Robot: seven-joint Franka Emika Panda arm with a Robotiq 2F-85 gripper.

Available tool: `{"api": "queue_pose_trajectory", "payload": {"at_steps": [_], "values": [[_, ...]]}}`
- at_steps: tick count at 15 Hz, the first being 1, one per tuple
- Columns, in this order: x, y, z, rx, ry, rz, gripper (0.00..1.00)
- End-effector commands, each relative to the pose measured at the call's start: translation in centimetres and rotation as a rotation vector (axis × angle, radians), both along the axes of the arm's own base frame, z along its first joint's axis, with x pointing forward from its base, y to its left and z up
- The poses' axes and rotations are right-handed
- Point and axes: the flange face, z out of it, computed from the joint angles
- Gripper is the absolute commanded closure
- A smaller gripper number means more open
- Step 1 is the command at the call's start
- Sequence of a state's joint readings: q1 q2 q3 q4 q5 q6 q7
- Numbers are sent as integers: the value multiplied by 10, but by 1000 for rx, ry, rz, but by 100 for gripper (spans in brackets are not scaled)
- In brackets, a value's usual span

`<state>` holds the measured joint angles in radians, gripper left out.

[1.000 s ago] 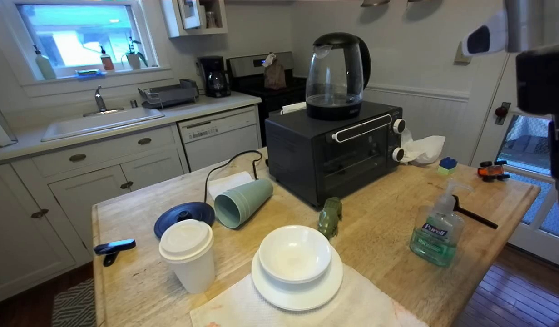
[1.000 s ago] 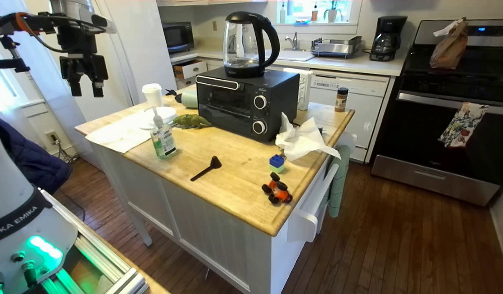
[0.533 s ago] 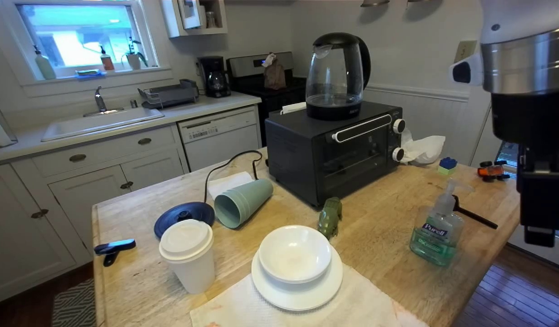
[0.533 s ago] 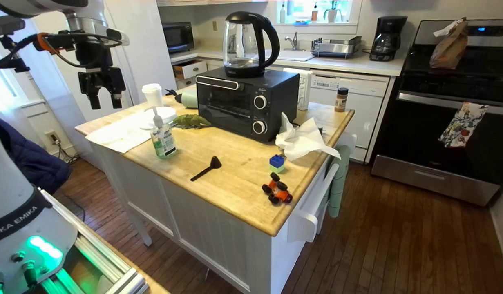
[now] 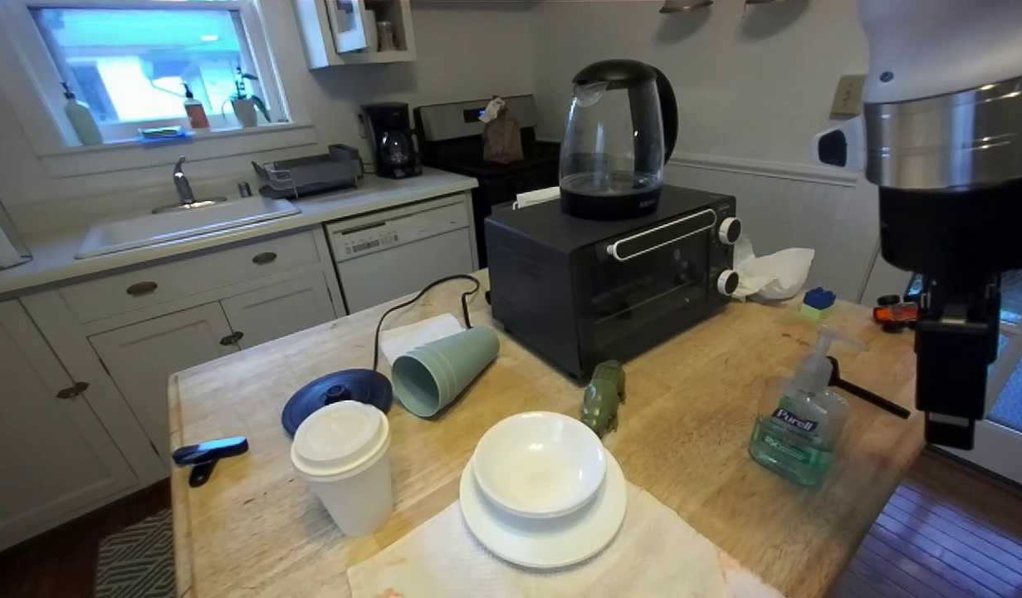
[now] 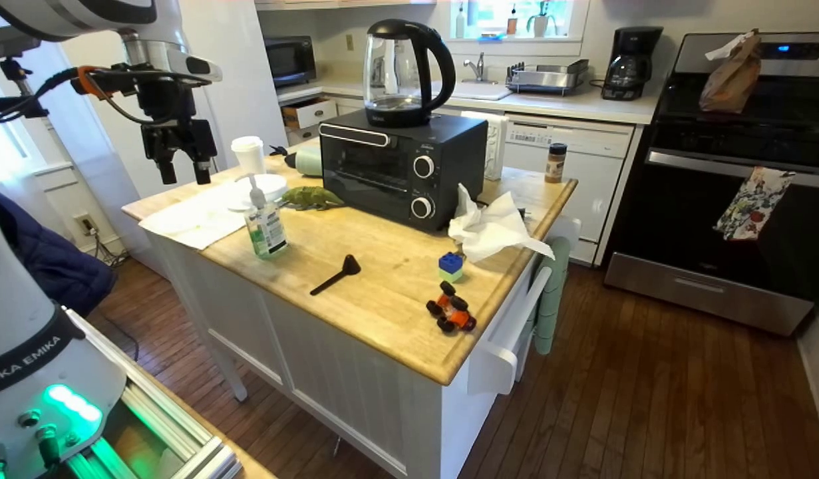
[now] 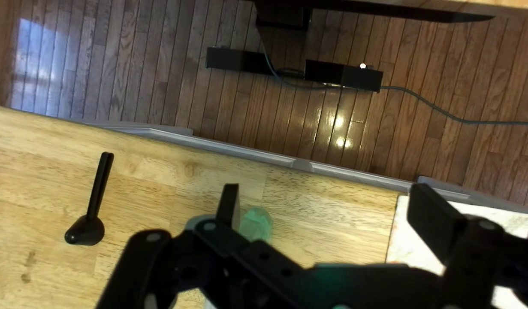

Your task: Turn the bottle

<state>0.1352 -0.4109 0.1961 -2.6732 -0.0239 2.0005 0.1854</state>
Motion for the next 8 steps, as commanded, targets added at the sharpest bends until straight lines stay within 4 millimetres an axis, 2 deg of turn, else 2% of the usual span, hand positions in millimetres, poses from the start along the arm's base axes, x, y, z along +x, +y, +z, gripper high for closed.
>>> {"api": "queue_pose_trajectory", "payload": {"at_steps": [1,8], "values": [[0,0,0,0,1,1,0],[15,-19,-21,20,12,62,0]]}}
